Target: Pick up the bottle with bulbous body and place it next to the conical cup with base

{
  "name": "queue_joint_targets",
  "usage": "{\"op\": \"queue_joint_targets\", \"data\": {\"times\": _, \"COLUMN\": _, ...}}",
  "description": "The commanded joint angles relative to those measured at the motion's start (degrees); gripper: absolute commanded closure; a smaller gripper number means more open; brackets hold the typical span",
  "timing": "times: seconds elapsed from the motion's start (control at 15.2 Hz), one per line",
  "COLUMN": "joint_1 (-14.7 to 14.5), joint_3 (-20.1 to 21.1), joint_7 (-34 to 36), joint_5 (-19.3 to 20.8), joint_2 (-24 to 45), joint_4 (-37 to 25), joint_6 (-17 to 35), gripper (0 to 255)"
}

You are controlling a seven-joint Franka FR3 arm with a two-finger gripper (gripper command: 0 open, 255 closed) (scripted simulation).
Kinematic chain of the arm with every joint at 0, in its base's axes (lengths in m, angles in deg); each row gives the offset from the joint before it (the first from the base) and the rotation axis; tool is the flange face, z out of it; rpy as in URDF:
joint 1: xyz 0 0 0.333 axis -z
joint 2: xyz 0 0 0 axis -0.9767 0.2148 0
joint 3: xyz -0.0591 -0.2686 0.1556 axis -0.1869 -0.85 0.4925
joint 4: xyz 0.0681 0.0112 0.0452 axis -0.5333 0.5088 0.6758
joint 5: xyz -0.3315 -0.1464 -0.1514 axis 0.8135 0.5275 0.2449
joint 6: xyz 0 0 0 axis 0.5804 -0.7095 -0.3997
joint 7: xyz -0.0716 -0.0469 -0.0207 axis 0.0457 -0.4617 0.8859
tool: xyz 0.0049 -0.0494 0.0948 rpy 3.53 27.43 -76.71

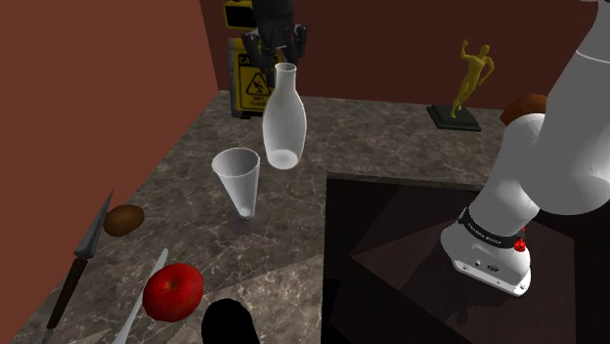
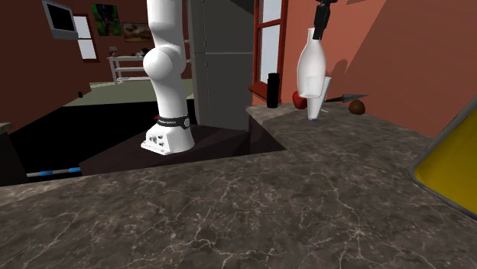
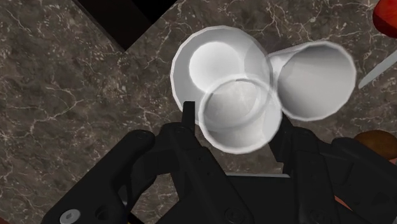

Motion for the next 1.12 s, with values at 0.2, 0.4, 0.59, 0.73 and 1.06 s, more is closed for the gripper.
{"op": "queue_joint_targets", "data": {"times": 0.2, "joint_1": -0.03, "joint_3": 0.03, "joint_7": -0.13, "joint_5": -0.03, "joint_2": -0.55, "joint_4": 4.63, "joint_6": 4.14, "gripper": 255}}
{"op": "queue_joint_targets", "data": {"times": 0.4, "joint_1": -0.04, "joint_3": 0.03, "joint_7": -0.23, "joint_5": -0.04, "joint_2": -0.69, "joint_4": 7.13, "joint_6": 6.49, "gripper": 255}}
{"op": "queue_joint_targets", "data": {"times": 0.59, "joint_1": -0.04, "joint_3": 0.03, "joint_7": -0.33, "joint_5": -0.06, "joint_2": -0.72, "joint_4": 9.47, "joint_6": 8.80, "gripper": 255}}
{"op": "queue_joint_targets", "data": {"times": 0.73, "joint_1": -0.05, "joint_3": 0.04, "joint_7": -0.39, "joint_5": -0.06, "joint_2": -0.67, "joint_4": 10.95, "joint_6": 10.33, "gripper": 255}}
{"op": "queue_joint_targets", "data": {"times": 1.06, "joint_1": -0.06, "joint_3": 0.04, "joint_7": -0.54, "joint_5": -0.08, "joint_2": -0.33, "joint_4": 14.38, "joint_6": 14.10, "gripper": 255}}
